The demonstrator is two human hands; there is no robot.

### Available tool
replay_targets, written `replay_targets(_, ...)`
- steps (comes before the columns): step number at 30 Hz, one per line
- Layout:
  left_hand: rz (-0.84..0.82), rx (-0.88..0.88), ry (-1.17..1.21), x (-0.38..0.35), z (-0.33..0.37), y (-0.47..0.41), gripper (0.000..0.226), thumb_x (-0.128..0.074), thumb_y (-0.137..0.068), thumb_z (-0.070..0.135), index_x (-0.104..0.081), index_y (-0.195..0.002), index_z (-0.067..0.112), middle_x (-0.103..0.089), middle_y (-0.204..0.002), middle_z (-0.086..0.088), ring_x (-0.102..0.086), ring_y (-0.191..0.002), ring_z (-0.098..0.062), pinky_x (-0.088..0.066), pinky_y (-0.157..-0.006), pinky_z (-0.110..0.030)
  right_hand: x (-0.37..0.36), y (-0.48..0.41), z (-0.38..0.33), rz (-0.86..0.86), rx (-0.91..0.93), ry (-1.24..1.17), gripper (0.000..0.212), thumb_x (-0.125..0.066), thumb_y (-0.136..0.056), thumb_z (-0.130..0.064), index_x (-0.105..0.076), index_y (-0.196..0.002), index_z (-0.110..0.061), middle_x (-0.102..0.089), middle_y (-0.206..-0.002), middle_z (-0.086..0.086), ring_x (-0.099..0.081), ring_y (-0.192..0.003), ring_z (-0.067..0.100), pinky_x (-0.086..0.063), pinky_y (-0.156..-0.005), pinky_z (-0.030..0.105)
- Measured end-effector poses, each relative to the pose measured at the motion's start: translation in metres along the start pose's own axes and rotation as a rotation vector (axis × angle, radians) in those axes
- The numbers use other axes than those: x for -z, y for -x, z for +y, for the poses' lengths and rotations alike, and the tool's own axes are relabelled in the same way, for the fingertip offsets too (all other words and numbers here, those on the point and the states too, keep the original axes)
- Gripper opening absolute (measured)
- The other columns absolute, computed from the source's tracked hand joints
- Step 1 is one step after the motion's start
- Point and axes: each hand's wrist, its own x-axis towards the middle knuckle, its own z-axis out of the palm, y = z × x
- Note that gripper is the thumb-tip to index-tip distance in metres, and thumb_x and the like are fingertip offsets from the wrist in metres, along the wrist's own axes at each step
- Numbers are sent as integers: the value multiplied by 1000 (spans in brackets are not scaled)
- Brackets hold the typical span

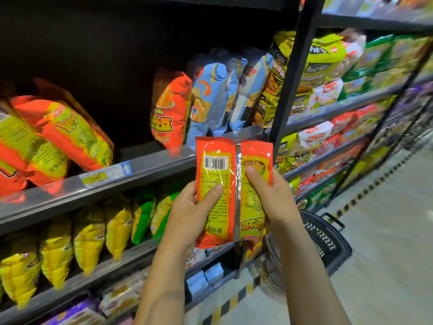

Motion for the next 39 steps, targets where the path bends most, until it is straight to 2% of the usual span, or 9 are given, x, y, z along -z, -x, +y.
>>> replay_targets(4,13,7,20,-38,-9,-17,32,-72,-92,36,-72,-121,23,-82,-109,0,-79,-100,-21,-62,-92,-52,44,-8,21,-2,4,-45,44,-74,-94,-42,-67,-126,-13,-78,-117,12,-75,-109,35,-58,-97,60)
replay_targets(13,-82,119,-25,-186,-55,-85,30,-69,-99,27,-69,-127,19,-81,-113,-5,-79,-102,-27,-64,-85,-47,193,-62,39,148,-38,-34,15,-68,-101,-26,-73,-114,-19,-81,-105,7,-78,-97,32,-63,-86,53)
replay_targets(16,-119,151,-34,-240,-78,-111,29,-68,-99,27,-68,-128,19,-80,-114,-5,-79,-102,-26,-65,-79,-43,249,-84,48,196,-48,-20,21,-74,-96,-37,-75,-111,-22,-79,-107,14,-74,-101,43,-62,-87,60)
replay_targets(18,-143,164,-39,-273,-94,-127,28,-68,-100,26,-69,-127,20,-81,-113,-4,-79,-102,-25,-66,-80,-42,285,-98,55,217,-65,18,26,-74,-92,-47,-75,-110,-29,-79,-108,10,-75,-101,39,-60,-90,63)
replay_targets(22,-193,227,-44,-327,-131,-162,35,-70,-97,29,-69,-131,18,-79,-118,-8,-76,-109,-31,-60,-96,-55,346,-124,74,269,-124,74,38,-73,-84,-62,-75,-110,-33,-79,-106,8,-75,-97,41,-61,-87,60)
replay_targets(26,-268,296,-42,-366,-173,-202,46,-75,-90,38,-70,-133,21,-77,-123,-9,-74,-114,-33,-55,-103,-61,390,-151,101,368,-194,58,25,-75,-88,-50,-76,-107,-33,-81,-106,5,-77,-99,32,-60,-91,62)
replay_targets(31,-363,375,-91,-396,-235,-263,33,-70,-101,25,-66,-134,20,-77,-126,-6,-72,-119,-30,-54,-104,-60,423,-188,147,518,-284,44,22,-75,-93,-41,-76,-108,-25,-81,-107,7,-76,-102,35,-59,-93,62)
replay_targets(36,-431,477,-135,-419,-288,-318,26,-71,-99,24,-64,-124,25,-80,-116,3,-77,-108,-21,-60,-96,-55,443,-222,189,631,-390,20,22,-70,-101,-24,-73,-120,-13,-80,-111,6,-77,-105,30,-61,-95,54)
replay_targets(39,-455,523,-184,-430,-320,-347,26,-73,-97,23,-63,-121,19,-81,-110,-1,-78,-104,-27,-62,-91,-55,452,-239,214,694,-456,-1,21,-70,-101,-24,-72,-119,-12,-81,-108,5,-77,-102,27,-64,-89,45)
